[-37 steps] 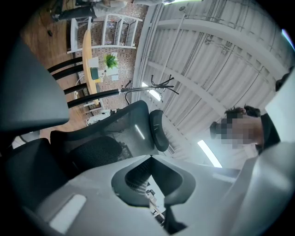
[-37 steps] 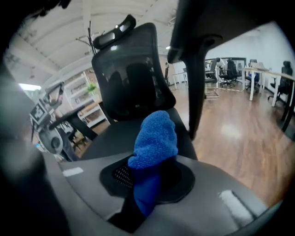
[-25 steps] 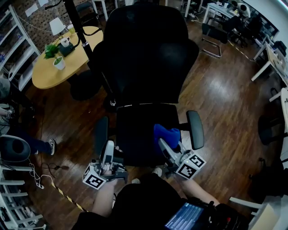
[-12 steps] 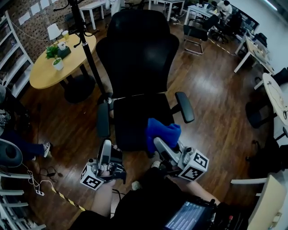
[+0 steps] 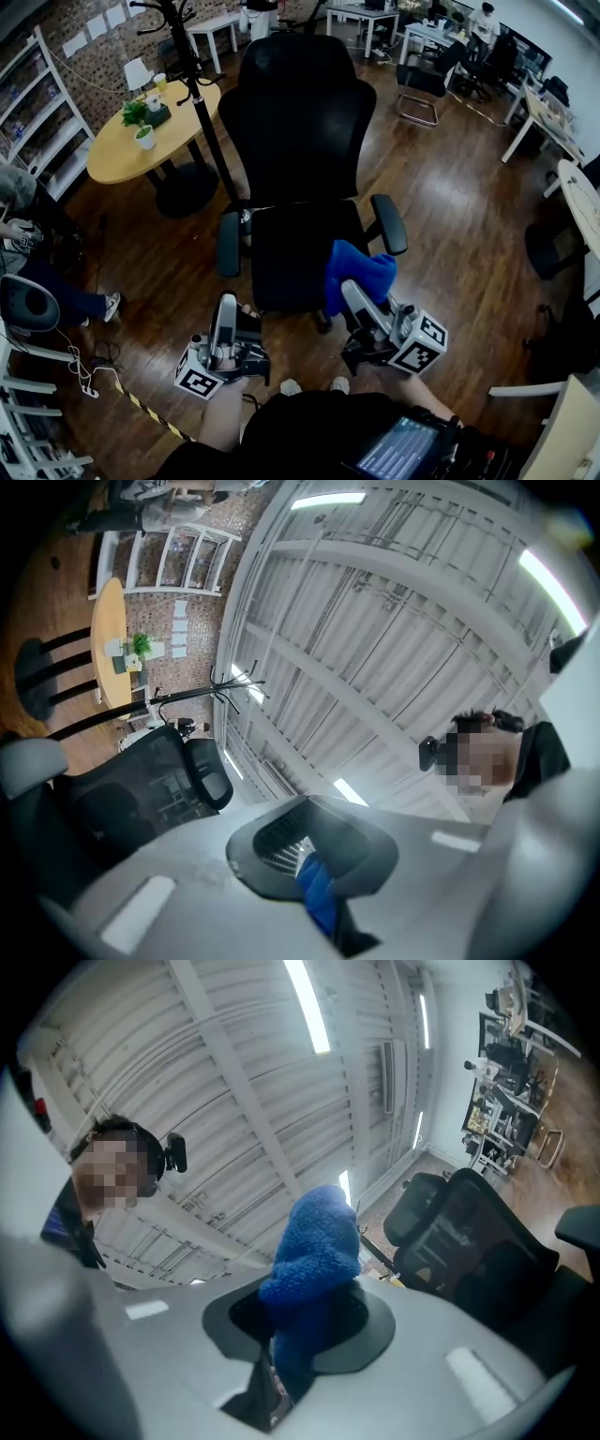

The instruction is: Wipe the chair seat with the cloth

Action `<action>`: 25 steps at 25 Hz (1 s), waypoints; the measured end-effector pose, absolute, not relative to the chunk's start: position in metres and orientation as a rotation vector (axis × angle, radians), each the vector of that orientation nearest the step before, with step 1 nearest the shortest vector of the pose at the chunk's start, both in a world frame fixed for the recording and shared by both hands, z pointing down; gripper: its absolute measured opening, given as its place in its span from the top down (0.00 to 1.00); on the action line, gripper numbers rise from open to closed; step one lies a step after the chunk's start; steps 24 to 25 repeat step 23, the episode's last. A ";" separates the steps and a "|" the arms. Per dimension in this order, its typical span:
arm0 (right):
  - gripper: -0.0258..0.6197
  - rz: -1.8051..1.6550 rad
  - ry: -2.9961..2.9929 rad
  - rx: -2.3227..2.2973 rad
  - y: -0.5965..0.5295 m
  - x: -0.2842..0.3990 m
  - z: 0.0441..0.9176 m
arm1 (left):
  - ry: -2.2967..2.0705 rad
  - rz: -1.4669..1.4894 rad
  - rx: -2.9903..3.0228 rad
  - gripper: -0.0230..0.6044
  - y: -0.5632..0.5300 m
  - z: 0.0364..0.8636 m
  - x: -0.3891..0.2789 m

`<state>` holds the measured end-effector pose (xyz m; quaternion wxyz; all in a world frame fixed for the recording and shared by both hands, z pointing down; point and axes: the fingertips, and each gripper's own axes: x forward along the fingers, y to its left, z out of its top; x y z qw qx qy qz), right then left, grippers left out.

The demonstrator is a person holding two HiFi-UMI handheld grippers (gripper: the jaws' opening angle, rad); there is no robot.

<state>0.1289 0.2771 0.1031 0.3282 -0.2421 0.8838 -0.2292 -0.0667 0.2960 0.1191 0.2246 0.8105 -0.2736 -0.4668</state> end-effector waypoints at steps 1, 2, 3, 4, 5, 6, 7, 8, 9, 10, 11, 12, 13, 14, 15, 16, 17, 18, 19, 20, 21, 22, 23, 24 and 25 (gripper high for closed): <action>0.84 -0.598 2.314 -0.634 0.279 0.133 0.103 | -0.749 -1.290 2.240 0.98 0.297 0.117 -0.061; 0.84 -0.596 2.312 -0.633 0.281 0.137 0.102 | -0.743 -1.287 2.243 0.97 0.299 0.116 -0.054; 0.84 -0.594 2.309 -0.632 0.282 0.140 0.102 | -0.737 -1.281 2.245 0.98 0.300 0.116 -0.048; 0.84 -0.590 2.309 -0.631 0.284 0.142 0.101 | -0.730 -1.275 2.248 0.98 0.302 0.116 -0.043; 0.84 -0.585 2.312 -0.633 0.284 0.143 0.101 | -0.723 -1.269 2.252 0.98 0.303 0.116 -0.038; 0.84 -0.579 2.316 -0.637 0.285 0.144 0.101 | -0.716 -1.264 2.256 0.98 0.305 0.115 -0.035; 0.84 -0.575 2.317 -0.639 0.286 0.144 0.101 | -0.709 -1.260 2.260 0.98 0.307 0.115 -0.032; 0.84 -0.573 2.317 -0.641 0.287 0.144 0.101 | -0.705 -1.258 2.263 0.97 0.308 0.114 -0.031; 0.84 -0.570 2.319 -0.642 0.288 0.144 0.101 | -0.701 -1.258 2.266 0.98 0.309 0.113 -0.031; 0.84 -0.566 2.322 -0.644 0.288 0.144 0.101 | -0.700 -1.258 2.268 0.98 0.310 0.112 -0.031; 0.84 -0.563 2.325 -0.646 0.289 0.143 0.102 | -0.700 -1.258 2.271 0.98 0.310 0.112 -0.032; 0.84 -0.563 2.324 -0.646 0.290 0.143 0.103 | -0.701 -1.257 2.273 0.97 0.311 0.112 -0.033; 0.84 -0.565 2.321 -0.646 0.290 0.143 0.104 | -0.702 -1.257 2.273 0.98 0.311 0.111 -0.034; 0.84 -0.567 2.318 -0.647 0.291 0.143 0.105 | -0.703 -1.258 2.273 0.98 0.312 0.111 -0.035; 0.84 -0.568 2.316 -0.648 0.291 0.143 0.105 | -0.703 -1.260 2.272 0.97 0.312 0.111 -0.036; 0.84 -0.569 2.315 -0.648 0.291 0.143 0.106 | -0.703 -1.262 2.272 0.98 0.312 0.110 -0.037; 0.84 -0.570 2.315 -0.648 0.291 0.143 0.106 | -0.703 -1.262 2.272 0.98 0.313 0.110 -0.037; 0.84 -0.571 2.315 -0.648 0.292 0.142 0.106 | -0.703 -1.260 2.272 0.98 0.313 0.110 -0.037; 0.84 -0.572 2.316 -0.649 0.293 0.142 0.106 | -0.704 -1.257 2.271 0.98 0.314 0.110 -0.037; 0.84 -0.573 2.317 -0.651 0.294 0.142 0.106 | -0.704 -1.254 2.271 0.97 0.315 0.110 -0.037; 0.84 -0.575 2.317 -0.653 0.295 0.142 0.106 | -0.703 -1.252 2.270 0.98 0.316 0.110 -0.037; 0.84 -0.576 2.316 -0.654 0.296 0.142 0.106 | -0.702 -1.251 2.271 0.98 0.317 0.110 -0.037; 0.84 -0.577 2.316 -0.655 0.296 0.142 0.105 | -0.700 -1.249 2.271 0.98 0.317 0.109 -0.036; 0.84 -0.577 2.316 -0.655 0.296 0.142 0.105 | -0.700 -1.249 2.271 0.98 0.317 0.109 -0.036; 0.84 -0.577 2.316 -0.655 0.296 0.142 0.105 | -0.700 -1.249 2.271 0.98 0.317 0.109 -0.036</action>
